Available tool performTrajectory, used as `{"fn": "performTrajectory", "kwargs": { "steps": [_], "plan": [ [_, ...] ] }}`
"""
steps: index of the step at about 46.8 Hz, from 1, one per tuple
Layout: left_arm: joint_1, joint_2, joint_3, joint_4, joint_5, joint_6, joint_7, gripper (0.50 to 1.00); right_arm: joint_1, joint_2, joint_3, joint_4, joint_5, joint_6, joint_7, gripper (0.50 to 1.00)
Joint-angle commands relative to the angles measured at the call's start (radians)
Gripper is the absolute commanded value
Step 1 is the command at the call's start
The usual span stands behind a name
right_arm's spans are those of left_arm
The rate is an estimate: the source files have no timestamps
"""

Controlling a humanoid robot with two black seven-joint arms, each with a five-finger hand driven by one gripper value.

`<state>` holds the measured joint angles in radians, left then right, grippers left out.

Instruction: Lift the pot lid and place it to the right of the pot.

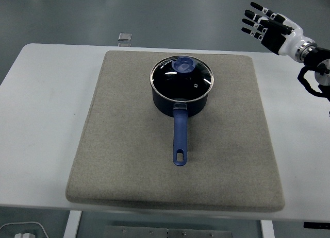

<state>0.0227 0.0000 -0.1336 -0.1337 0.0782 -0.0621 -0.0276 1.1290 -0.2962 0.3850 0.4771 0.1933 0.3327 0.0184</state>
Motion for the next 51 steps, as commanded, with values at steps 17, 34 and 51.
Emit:
{"fn": "performTrajectory", "kwargs": {
  "steps": [17,34,51],
  "plan": [
    [-0.003,0.000,0.000,-0.001,0.000,0.002,0.000,1.000,-0.002,-0.001,-0.001,0.000,0.000,0.002,0.000,0.917],
    [-0.003,0.000,0.000,0.000,0.000,0.002,0.000,1.000,0.011,-0.014,-0.011,0.003,-0.017,0.031,-0.005,0.917],
    [-0.003,0.000,0.000,0.000,0.000,0.002,0.000,1.000,0.040,-0.020,-0.012,0.003,-0.041,0.085,-0.002,0.915]
  ]
}}
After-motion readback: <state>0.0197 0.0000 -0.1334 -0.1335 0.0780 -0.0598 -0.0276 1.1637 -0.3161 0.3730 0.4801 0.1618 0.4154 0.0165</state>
